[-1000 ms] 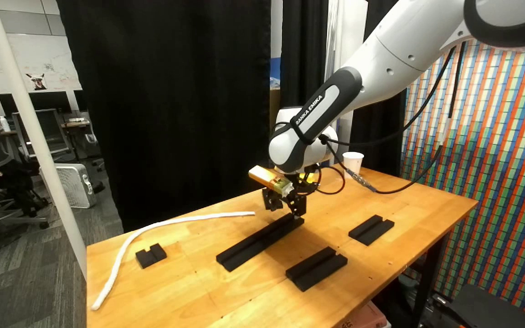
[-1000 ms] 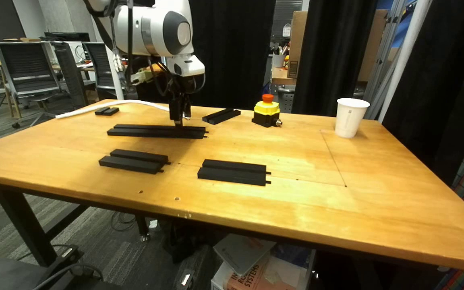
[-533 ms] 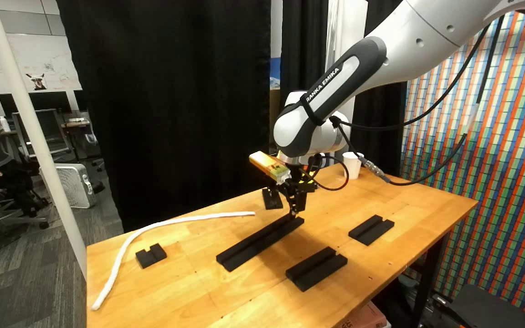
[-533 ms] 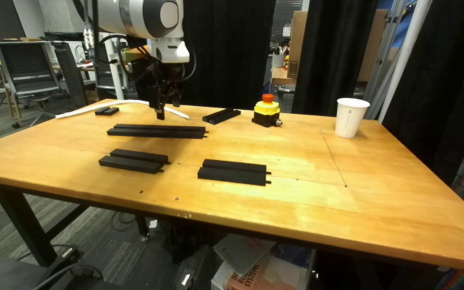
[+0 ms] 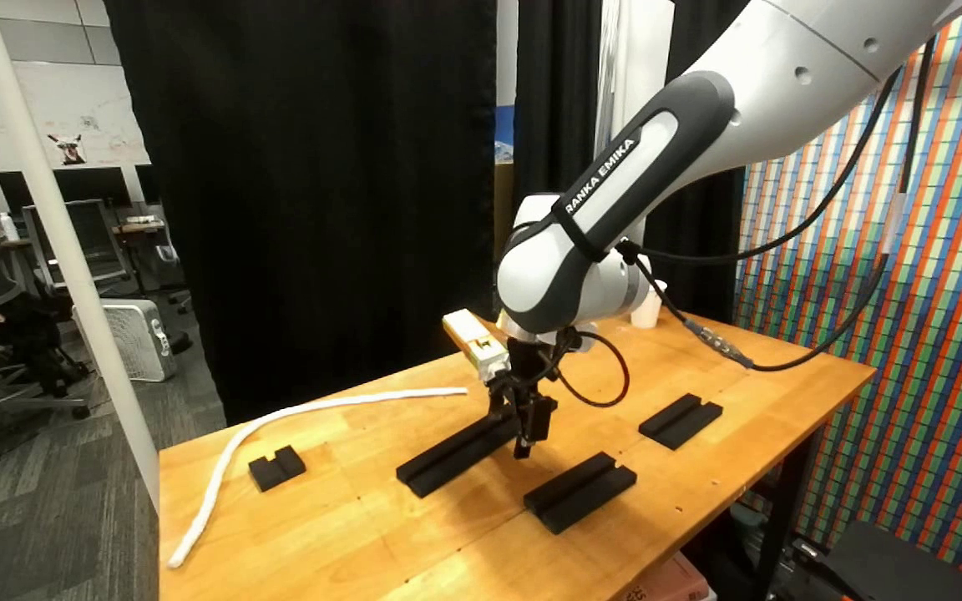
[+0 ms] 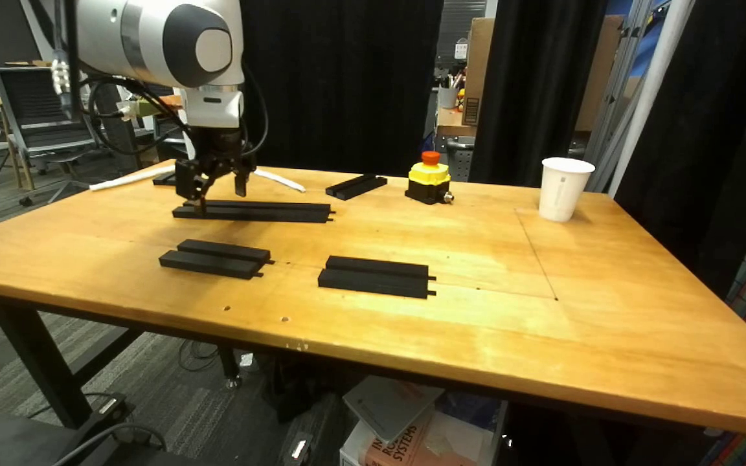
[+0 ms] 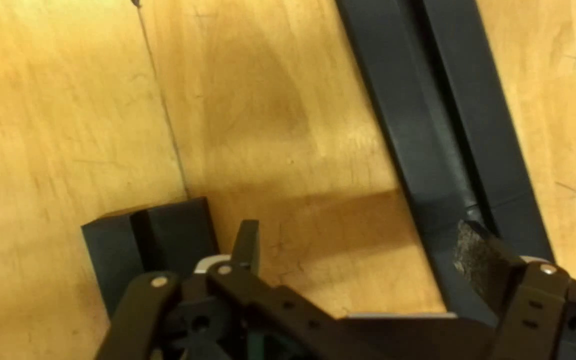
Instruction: Connect four black pieces together
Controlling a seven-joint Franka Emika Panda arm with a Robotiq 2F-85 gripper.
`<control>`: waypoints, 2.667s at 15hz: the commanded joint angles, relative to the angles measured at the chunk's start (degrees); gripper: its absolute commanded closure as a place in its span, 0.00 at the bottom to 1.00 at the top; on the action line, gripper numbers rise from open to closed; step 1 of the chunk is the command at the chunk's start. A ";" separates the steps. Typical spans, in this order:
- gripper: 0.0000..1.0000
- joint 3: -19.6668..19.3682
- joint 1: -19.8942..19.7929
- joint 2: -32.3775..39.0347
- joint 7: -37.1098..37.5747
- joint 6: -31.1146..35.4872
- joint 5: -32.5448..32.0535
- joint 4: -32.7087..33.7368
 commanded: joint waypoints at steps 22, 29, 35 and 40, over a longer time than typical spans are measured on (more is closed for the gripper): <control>0.00 2.00 -3.59 -16.65 -3.24 -1.20 -5.22 -19.48; 0.00 4.08 -2.66 -17.17 -5.89 -0.19 -1.90 -22.31; 0.00 3.69 -3.06 -16.78 -9.88 1.53 -0.82 -24.59; 0.00 4.06 -3.00 -14.88 -11.98 4.63 -0.76 -23.04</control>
